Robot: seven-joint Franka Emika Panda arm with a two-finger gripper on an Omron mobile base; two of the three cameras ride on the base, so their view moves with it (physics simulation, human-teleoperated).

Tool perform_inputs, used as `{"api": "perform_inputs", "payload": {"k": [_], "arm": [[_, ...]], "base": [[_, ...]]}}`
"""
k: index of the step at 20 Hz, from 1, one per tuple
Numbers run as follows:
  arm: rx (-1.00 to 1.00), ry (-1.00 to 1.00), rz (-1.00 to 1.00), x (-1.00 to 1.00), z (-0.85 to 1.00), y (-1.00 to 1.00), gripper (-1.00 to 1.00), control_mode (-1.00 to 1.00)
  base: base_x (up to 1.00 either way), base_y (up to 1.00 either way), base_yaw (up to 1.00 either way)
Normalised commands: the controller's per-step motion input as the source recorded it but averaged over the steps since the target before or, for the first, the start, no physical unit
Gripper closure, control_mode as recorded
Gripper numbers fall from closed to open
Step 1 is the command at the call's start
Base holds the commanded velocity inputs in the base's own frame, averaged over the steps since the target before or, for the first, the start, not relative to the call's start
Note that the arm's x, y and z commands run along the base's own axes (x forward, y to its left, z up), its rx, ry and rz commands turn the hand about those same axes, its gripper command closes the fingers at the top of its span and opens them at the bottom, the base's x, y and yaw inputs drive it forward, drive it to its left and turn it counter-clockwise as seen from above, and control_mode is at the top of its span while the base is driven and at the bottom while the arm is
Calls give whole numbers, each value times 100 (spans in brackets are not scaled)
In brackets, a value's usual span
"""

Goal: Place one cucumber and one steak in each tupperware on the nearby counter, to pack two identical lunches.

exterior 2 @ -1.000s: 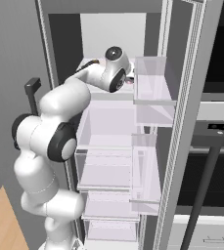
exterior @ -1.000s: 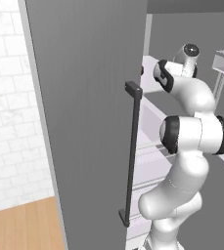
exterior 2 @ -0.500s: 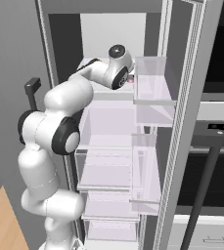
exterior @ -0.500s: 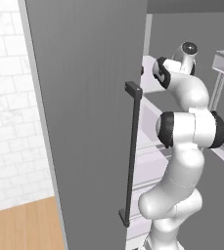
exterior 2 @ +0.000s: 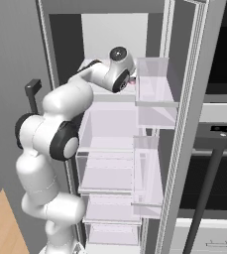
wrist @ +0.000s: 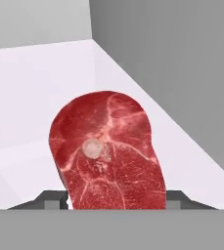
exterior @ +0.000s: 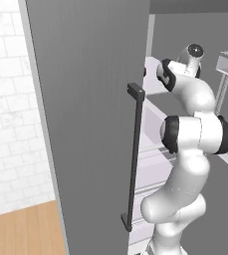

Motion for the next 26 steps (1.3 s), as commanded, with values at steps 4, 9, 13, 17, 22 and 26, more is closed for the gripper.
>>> {"api": "perform_inputs", "payload": {"k": [4,9,13,17,22,26], "arm": [[0,-6,0,-92,0,36,100,-100],[0,-1,0,-100,6,42,100,-100],[0,-5,0,-100,19,39,100,-100],[0,-7,-4,-95,44,8,100,-100],[0,-3,-4,-99,52,0,100,-100],[0,0,-2,-98,44,0,100,-100]], "base": [[0,0,0],[0,0,0],[0,0,0],[0,0,0],[0,0,0],[0,0,0]]}}
